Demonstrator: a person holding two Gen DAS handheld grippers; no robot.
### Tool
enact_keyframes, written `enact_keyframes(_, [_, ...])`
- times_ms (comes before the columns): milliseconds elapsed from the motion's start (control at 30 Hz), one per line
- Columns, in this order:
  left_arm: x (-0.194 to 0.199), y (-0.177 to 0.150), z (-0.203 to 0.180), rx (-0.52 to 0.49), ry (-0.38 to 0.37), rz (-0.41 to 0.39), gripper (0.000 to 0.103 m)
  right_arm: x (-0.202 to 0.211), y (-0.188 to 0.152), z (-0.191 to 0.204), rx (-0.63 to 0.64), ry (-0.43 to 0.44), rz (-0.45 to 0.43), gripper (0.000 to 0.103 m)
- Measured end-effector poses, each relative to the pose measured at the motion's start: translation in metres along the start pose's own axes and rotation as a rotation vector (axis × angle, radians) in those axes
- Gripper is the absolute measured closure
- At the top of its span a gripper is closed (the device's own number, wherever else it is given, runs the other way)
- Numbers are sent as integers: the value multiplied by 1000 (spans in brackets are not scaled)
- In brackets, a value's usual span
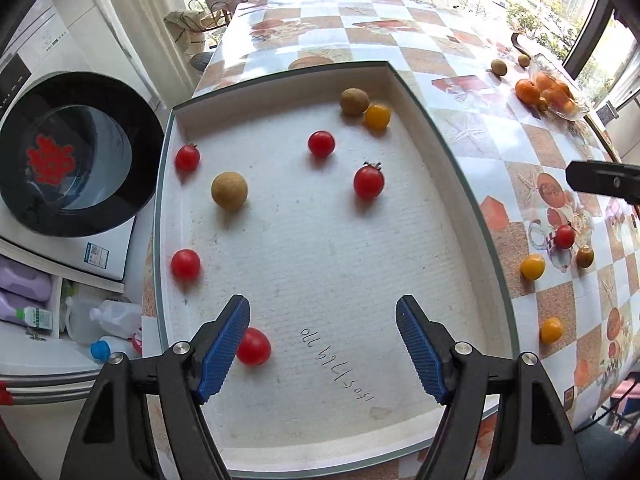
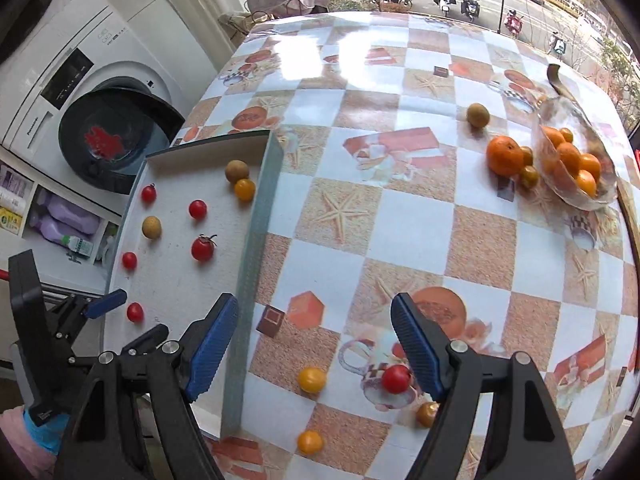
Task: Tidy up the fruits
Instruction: 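Grasp a yellow cherry tomato with each gripper from the cloth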
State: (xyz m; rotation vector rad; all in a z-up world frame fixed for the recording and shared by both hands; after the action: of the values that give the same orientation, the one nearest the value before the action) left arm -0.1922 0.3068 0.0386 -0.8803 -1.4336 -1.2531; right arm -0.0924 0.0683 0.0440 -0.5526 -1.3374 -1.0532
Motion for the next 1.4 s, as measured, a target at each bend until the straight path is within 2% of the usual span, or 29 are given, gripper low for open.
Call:
enact_keyframes(133, [15, 19, -34, -86, -35, -48, 26, 4, -29, -37, -78, -56, 34, 21])
enact_keyframes(300, [21, 45, -81, -207, -88, -76, 26, 3, -58, -63, -141, -77, 65, 22])
enact_keyframes(467, [16, 48, -124, -325, -132, -58, 26, 0, -74, -71, -155, -87, 68, 22])
enact_keyframes(633, [-2, 38, -152, -427, -130, -1, 26, -3, -81, -76, -158, -83, 60, 22])
enact_keyframes(667, [-5, 36, -155, -436, -128, 9, 26, -4, -81, -76, -156, -81, 58, 23])
enact_keyframes(800, [-17, 30, -162, -449, -110, 45, 26, -10, -79, -77, -144, -65, 64, 37])
enact_keyframes(1033, [-36, 25, -165, -416, -87, 96, 26, -23, -71, -70, -90, -27, 86, 52])
enact_keyframes(1167, [-40, 22, -165, -388, -86, 103, 27, -26, -68, -66, -68, -34, 96, 61])
enact_keyframes(1200, [-40, 22, -165, -380, -91, 103, 29, -26, -68, -67, -70, -30, 98, 68])
enact_keyframes(1233, [-41, 21, -165, -372, -105, 103, 35, -26, -68, -68, -75, -9, 101, 75])
enact_keyframes(1267, [-40, 20, -165, -367, -109, 97, 39, -26, -69, -68, -84, 6, 106, 79])
enact_keyframes(1400, [-34, 16, -170, -368, -130, 84, 78, -23, -70, -70, -110, 32, 100, 80])
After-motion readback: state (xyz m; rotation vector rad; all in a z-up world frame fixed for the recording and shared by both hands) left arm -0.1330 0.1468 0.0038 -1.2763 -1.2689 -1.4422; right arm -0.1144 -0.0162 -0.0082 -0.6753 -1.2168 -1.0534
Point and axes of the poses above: each gripper's, at about its wrist camera, not at the fingertips, and x roughly against the way its jaws point, z to its left, y to its top, the point moved 1 cm from there along -x, roughly the way its jaws point, and after that the axes turned 4 degrees about z, right-handed, at the moved point
